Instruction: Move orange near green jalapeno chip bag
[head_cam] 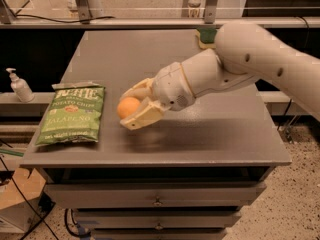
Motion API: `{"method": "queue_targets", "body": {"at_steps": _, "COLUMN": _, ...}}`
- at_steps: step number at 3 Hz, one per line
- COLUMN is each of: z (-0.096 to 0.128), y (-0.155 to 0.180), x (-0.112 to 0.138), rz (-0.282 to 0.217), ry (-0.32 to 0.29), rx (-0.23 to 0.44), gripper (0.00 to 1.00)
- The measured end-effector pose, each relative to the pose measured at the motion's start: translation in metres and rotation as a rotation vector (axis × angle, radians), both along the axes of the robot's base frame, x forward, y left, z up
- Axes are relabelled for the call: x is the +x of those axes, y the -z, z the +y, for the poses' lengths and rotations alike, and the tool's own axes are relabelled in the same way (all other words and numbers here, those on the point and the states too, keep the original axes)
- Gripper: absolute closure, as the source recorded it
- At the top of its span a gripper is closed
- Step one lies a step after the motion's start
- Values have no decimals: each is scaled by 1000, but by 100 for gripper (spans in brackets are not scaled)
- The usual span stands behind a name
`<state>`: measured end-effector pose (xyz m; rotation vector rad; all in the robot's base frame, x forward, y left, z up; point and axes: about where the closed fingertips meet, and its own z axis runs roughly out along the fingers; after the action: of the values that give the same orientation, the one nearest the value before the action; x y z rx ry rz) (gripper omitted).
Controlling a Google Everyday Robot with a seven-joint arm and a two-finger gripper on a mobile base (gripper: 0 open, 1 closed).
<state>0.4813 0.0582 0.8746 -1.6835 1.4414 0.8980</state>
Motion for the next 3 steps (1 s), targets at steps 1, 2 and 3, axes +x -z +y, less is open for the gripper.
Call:
{"method": "queue_targets", "body": {"at_steps": 1, "z": 36, "y": 10, "x": 3, "rz": 28, "ry": -28, "rx": 49, "gripper": 84}}
{"method": "queue_targets", "body": {"at_steps": 2, "z": 64, "y": 22, "x": 10, "rz": 58, "ry": -34, "rx": 68, "gripper": 61}}
{"method": "queue_targets", "body": {"at_steps": 3, "z": 81, "y": 29, "x": 21, "rz": 76, "ry": -15, "rx": 68, "gripper": 37}}
